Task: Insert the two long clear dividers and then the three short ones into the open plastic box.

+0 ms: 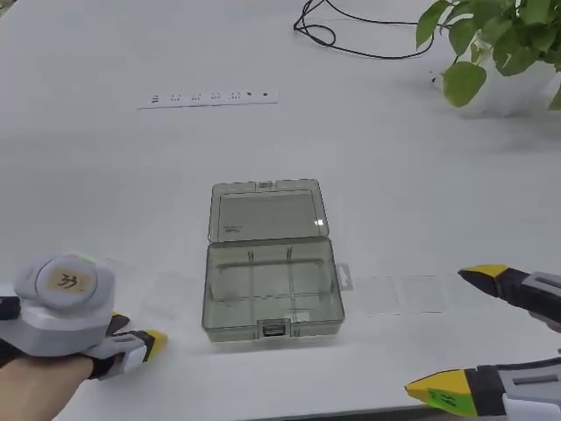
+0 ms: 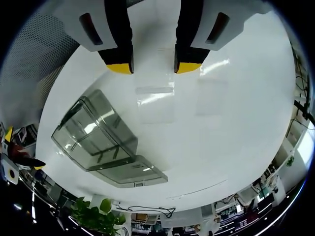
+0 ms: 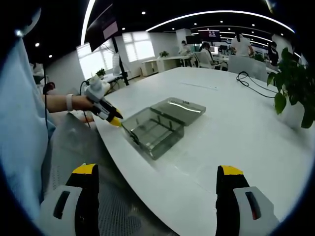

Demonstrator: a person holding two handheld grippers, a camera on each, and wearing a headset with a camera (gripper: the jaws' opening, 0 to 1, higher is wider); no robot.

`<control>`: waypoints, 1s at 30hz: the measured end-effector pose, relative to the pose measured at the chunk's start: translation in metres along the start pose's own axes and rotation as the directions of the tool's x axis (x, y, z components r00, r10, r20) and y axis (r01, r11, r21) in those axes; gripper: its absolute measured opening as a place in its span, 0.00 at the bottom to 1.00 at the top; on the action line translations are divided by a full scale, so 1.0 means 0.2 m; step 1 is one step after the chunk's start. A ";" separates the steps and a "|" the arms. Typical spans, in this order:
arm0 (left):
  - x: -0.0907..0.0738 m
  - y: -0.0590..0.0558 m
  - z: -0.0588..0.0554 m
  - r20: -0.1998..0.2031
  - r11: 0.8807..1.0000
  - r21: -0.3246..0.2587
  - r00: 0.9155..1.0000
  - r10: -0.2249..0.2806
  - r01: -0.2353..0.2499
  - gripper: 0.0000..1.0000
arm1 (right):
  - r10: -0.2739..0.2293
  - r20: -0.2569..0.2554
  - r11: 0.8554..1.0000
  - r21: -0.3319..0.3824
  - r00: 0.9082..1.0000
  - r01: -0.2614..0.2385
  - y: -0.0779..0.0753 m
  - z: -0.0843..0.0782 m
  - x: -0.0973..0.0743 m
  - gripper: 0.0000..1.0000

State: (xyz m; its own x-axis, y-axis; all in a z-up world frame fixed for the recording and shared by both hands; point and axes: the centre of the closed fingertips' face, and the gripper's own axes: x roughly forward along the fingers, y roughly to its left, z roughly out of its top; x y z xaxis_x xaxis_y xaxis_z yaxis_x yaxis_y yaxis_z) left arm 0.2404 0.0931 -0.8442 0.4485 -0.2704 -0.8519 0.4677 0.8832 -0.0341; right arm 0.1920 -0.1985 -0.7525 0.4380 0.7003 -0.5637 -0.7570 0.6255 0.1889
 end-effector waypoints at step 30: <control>0.00 -0.01 -0.01 -0.129 1.000 0.028 0.992 0.015 -0.011 0.30 | -0.009 0.019 0.997 0.079 1.000 0.008 0.19 0.01 -0.09 1.00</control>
State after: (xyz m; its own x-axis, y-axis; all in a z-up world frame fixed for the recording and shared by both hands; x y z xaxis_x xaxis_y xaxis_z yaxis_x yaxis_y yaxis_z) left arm 0.2376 0.0934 -0.8453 0.3537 -0.2057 -0.9125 0.4839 0.8750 -0.0097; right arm 0.1565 -0.1863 -0.7329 0.4542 0.7010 -0.5499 -0.7131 0.6560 0.2472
